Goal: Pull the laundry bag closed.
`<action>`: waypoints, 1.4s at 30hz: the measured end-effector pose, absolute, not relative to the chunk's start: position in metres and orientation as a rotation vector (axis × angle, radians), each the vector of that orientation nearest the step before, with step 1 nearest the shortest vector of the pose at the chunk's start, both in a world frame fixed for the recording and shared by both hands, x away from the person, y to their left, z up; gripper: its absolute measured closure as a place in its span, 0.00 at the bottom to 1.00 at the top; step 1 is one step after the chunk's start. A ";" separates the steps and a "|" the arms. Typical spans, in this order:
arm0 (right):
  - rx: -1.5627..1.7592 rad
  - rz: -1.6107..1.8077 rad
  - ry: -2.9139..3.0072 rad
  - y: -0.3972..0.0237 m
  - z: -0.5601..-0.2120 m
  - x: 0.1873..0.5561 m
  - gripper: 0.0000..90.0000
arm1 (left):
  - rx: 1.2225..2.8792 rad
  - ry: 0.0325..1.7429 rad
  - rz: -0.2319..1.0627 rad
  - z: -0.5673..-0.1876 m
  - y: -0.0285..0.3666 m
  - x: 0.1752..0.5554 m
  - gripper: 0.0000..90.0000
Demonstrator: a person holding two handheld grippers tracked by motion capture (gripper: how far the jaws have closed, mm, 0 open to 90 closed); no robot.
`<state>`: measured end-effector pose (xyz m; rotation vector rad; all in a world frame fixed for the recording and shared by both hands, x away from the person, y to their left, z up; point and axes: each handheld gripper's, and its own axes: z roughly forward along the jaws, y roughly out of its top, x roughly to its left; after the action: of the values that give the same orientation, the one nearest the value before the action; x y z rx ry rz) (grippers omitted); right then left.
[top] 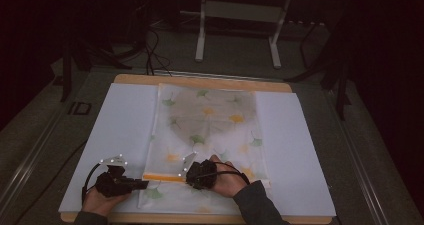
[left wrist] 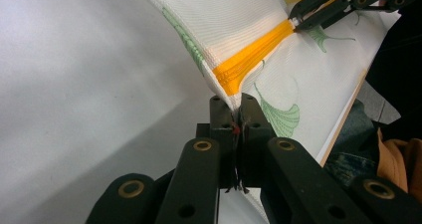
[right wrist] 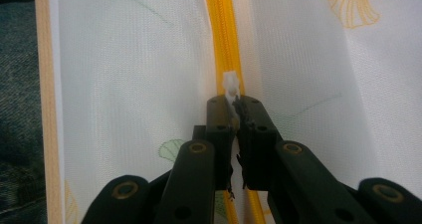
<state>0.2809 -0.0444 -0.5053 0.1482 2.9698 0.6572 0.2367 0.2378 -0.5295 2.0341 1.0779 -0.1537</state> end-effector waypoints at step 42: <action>0.225 0.641 2.974 -0.074 -0.507 0.284 0.94 | 2.027 1.089 -0.149 -0.529 0.241 0.237 0.98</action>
<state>0.2842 -0.0737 -0.5074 0.2253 2.9736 0.6408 0.2365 0.2412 -0.5290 2.0269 1.0890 -0.1492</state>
